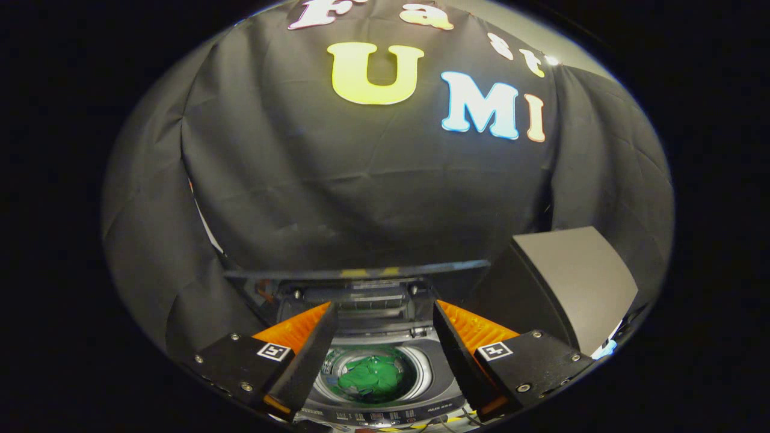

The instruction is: Put the clothes into the washing machine and then close the washing machine lid.

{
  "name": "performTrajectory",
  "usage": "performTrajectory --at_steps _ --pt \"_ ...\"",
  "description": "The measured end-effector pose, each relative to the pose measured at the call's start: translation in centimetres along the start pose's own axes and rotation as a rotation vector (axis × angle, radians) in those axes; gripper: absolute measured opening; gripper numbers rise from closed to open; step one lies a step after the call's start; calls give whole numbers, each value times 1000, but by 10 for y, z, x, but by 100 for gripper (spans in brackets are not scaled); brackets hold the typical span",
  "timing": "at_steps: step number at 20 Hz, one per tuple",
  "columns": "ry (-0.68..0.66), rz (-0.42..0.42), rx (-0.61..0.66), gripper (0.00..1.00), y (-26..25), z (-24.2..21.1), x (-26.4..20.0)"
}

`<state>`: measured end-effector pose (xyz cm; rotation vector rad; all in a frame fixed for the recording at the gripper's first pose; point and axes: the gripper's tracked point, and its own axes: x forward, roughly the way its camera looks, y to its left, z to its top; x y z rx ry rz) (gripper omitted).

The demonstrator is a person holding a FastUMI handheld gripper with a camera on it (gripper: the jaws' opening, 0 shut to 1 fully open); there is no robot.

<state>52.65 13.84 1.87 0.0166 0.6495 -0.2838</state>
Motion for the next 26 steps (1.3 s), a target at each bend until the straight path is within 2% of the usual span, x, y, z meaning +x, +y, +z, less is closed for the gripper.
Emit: performTrajectory --at_steps 3,13,18,26 --pt "2 -30 -40 97 -5 16 15" --pt "37 16 13 96 -8 38 75" --pt "87 39 66 96 -6 28 99" --pt "134 69 8 96 1 10 115"
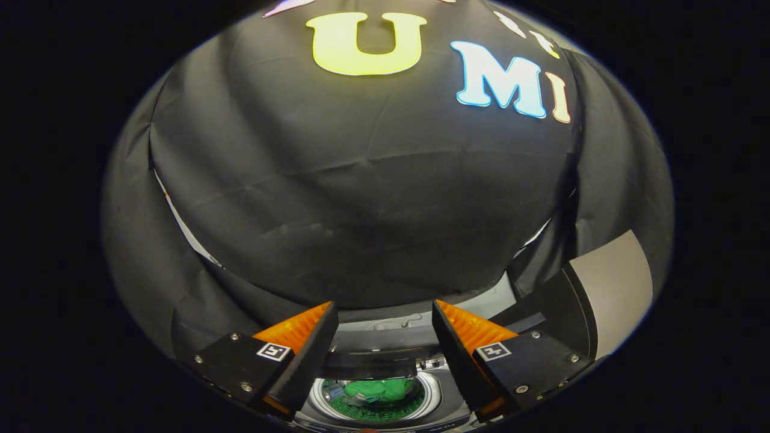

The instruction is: Put the clothes into the washing machine and then close the washing machine lid.

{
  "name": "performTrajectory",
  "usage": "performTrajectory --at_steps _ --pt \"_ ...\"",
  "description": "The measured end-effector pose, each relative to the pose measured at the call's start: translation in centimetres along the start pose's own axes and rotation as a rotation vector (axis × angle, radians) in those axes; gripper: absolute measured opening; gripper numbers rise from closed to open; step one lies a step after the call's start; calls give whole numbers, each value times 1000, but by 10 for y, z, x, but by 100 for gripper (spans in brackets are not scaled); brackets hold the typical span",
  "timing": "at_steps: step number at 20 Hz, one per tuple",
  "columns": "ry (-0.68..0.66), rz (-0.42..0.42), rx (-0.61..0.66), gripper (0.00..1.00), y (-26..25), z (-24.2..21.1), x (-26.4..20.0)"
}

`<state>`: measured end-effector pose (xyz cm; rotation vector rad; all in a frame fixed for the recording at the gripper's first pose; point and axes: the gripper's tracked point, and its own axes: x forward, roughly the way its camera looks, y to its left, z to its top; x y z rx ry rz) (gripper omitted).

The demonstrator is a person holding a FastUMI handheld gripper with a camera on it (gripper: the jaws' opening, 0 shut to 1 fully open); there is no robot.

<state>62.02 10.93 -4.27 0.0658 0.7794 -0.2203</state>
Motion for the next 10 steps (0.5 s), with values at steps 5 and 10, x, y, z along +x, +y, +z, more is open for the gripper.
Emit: performTrajectory --at_steps 5,10 --pt "-22 -1 -19 97 -1 -4 1" --pt "-66 -6 -17 97 -2 -7 -4"
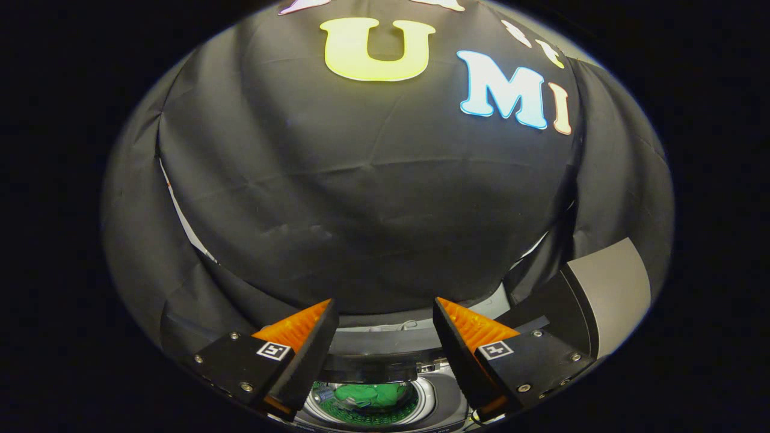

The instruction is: Put the clothes into the washing machine and then close the washing machine lid.

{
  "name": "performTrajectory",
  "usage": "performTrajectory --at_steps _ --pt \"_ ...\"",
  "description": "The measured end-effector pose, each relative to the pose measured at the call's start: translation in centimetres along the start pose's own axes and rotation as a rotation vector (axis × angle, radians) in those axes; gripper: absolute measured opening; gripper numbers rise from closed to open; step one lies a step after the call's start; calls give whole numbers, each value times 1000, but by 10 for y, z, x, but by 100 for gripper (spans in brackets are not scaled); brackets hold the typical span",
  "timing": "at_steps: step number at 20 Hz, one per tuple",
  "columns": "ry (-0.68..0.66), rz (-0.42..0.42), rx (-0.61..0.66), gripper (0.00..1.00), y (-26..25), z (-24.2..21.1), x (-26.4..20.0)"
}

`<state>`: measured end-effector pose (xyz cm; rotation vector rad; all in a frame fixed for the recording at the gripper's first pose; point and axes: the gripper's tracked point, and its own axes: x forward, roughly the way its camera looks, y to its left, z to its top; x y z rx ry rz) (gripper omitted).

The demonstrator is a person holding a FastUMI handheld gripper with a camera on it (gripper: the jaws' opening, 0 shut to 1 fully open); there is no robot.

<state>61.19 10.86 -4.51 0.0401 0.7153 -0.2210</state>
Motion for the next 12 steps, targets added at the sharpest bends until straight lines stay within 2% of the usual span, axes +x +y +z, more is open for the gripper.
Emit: performTrajectory --at_steps 5,12 --pt "-38 -4 -1 97 -1 -6 -12" --pt "-164 13 6 97 -3 -20 -34"
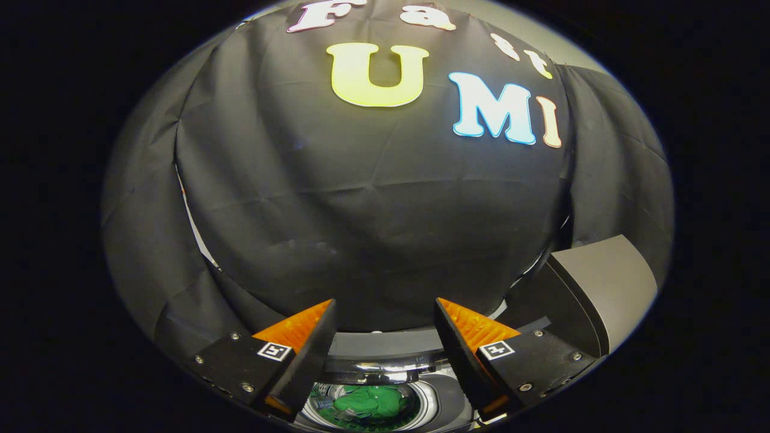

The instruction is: Put the clothes into the washing machine and then close the washing machine lid.

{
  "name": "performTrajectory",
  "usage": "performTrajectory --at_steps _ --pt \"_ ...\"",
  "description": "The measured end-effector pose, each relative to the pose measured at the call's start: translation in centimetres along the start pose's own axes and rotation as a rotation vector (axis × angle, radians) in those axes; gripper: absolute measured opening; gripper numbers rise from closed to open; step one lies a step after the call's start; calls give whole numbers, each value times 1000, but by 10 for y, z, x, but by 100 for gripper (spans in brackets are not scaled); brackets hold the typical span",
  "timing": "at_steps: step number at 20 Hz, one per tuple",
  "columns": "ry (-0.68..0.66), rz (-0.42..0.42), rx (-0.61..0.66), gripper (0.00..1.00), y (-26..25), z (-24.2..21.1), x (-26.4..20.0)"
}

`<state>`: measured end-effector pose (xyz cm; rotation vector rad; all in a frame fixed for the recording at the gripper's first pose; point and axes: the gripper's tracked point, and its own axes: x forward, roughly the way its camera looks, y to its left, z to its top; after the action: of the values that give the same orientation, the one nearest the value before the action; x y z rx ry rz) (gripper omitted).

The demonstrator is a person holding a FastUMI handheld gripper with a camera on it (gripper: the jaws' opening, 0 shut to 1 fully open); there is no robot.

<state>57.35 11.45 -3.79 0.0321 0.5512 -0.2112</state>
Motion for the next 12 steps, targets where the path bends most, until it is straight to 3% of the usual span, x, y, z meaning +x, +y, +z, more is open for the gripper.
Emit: performTrajectory --at_steps 12 --pt "-113 37 13 97 2 -26 -35"
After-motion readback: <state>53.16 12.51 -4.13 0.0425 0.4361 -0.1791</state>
